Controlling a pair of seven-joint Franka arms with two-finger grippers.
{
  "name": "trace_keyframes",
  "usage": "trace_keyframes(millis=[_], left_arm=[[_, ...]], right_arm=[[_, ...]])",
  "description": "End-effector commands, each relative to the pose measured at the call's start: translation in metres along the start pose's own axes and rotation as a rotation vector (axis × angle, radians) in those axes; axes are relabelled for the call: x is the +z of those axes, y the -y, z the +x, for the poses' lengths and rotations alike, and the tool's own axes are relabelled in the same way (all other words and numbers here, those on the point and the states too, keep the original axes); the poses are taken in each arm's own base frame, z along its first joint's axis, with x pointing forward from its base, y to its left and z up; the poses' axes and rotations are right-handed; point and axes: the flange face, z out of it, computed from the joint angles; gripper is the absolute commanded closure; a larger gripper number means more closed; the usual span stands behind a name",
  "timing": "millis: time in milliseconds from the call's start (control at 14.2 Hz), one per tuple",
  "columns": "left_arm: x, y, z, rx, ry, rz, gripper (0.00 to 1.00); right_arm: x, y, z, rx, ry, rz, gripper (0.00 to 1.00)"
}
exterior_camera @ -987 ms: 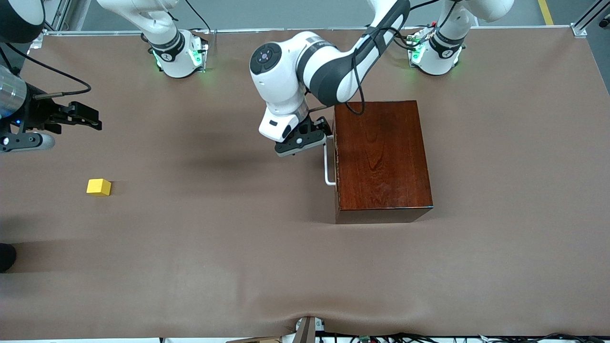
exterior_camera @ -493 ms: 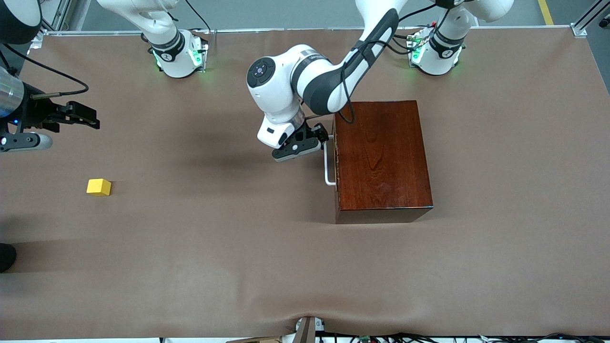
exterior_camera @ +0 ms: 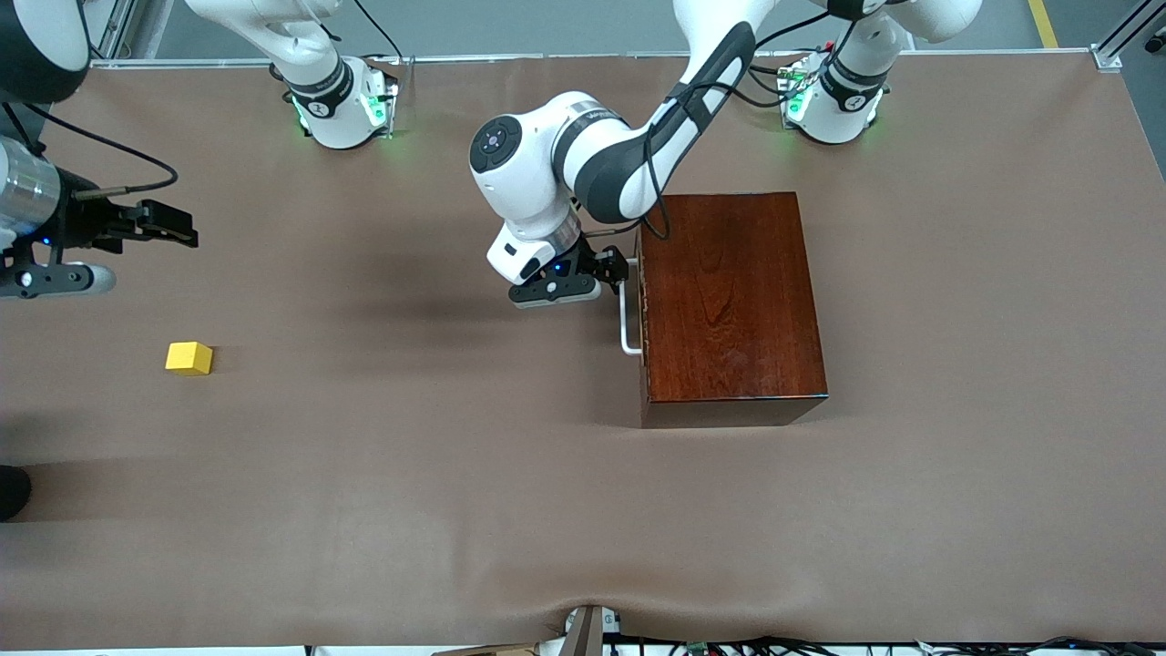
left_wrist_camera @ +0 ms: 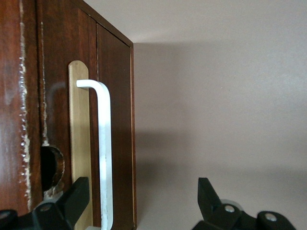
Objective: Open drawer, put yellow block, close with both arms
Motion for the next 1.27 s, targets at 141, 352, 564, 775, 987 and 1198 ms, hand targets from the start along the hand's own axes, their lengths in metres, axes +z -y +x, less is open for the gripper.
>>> trace_keyframes(millis=[141,352,564,775,987,1198], left_arm=[[0.013,-0.009,-0.004,0.027,-0.014,0.044,0.00],[0.019,-0.006,-0.006,0.025,0.008,0.076,0.00],[0.021,-0.004,-0.006,0.003,0.016,0.089,0.00],[0.023,-0.005,-0.006,-0.021,0.020,0.088,0.00],[0.032,-0.005,-0.006,-0.029,0.026,0.098,0.00],[0.039,-0.008,-0.006,-0.041,0.028,0.100,0.00]], right_arm=[[0.029,-0.015,0.010,0.032,0.022,-0.003,0.00],[0.041,-0.016,0.011,0.034,0.037,0.000,0.00],[0.068,-0.019,0.014,0.037,0.045,0.001,0.00],[0.082,-0.032,0.015,0.060,0.046,0.008,0.00],[0.104,-0.064,0.014,0.111,0.058,0.022,0.00],[0.110,-0.074,0.017,0.121,0.057,0.027,0.00]])
